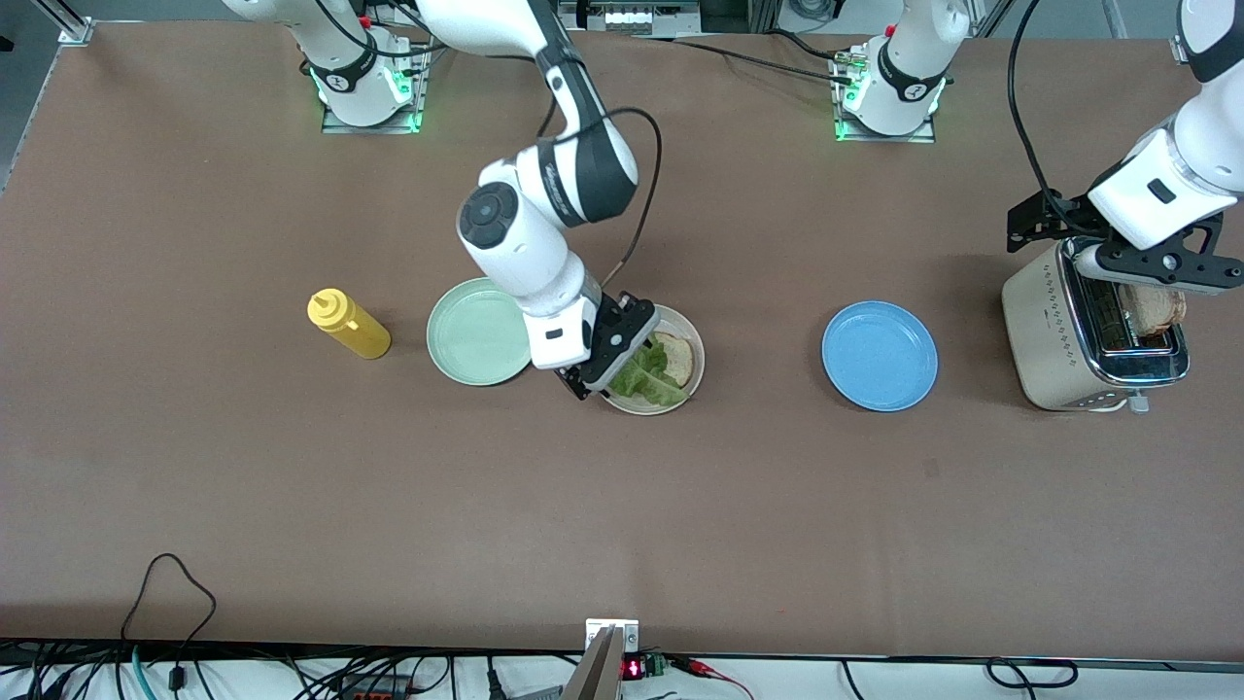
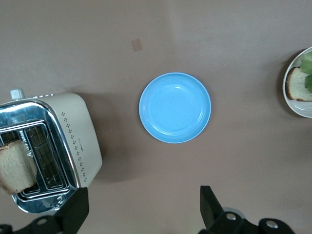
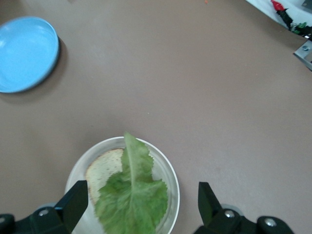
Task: Make sandwich in beige plate with both arms
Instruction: 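Lower the lettuce onto the bread and open the right gripper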
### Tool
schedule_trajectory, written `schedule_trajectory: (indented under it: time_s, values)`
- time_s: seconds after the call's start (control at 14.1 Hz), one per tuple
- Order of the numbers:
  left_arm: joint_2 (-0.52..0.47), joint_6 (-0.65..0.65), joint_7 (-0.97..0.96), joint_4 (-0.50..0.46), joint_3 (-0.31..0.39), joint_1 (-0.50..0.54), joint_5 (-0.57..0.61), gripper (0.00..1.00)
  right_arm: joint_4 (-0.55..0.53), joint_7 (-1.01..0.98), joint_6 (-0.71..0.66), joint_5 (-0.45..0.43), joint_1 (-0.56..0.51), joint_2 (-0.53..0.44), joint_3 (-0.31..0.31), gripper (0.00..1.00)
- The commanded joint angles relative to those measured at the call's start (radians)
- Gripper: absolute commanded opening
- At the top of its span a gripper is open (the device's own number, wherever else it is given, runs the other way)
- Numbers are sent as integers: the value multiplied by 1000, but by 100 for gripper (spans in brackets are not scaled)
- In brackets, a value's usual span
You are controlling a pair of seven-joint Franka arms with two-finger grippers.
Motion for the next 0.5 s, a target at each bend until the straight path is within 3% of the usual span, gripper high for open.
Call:
schedule_trajectory:
  time_s: [0.0,0.21,0.43]
  values:
    - [100,-37,6,85,6,51,26,100,52,82,-113,13,-2,-2,-76,100]
    - [143,-26,92,85,6,178,26,100,84,139,-260,13,-5,-13,-156,100]
    - [185,1,164,83,6,277,27,100,98,200,-348,-15,-68,-38,-158,100]
